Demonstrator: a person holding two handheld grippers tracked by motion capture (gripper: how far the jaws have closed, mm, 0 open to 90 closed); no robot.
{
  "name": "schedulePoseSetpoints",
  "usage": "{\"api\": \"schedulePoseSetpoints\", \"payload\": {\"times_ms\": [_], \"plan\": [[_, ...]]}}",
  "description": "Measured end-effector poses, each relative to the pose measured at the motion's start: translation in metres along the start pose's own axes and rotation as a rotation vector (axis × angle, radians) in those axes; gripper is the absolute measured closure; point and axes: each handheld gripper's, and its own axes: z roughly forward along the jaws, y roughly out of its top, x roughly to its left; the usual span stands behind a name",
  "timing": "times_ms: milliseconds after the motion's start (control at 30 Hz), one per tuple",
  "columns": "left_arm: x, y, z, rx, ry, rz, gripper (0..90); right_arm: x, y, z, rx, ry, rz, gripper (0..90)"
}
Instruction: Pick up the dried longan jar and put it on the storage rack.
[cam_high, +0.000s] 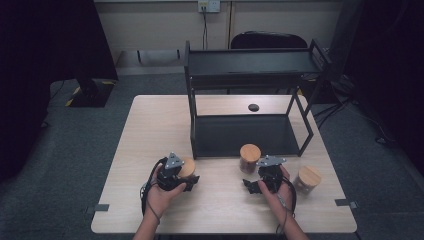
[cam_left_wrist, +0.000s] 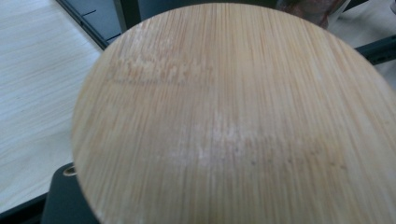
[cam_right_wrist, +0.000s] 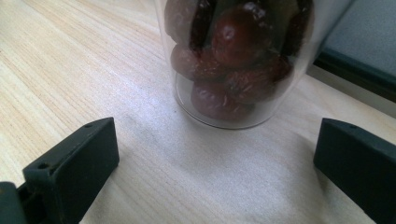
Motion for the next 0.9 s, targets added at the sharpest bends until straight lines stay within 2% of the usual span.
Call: {"api": "schedulePoseSetpoints", "payload": {"times_ms": [167, 467, 900], "plan": [[-0.002, 0.004, 0.009, 0.003, -0.005, 0.006, 25.9, 0.000, 0.000, 0.000, 0.000, 0.000, 0.000, 0.0], [-0.004, 0.011, 0.015, -0.004, -0.022, 0.012, 25.9, 0.000, 0.000, 0.000, 0.000, 0.000, 0.000, 0.0], [-0.006, 0.021, 0.023, 0.003, -0.024, 0.027, 25.9, 0.000, 0.000, 0.000, 0.000, 0.000, 0.000, 0.0]]}}
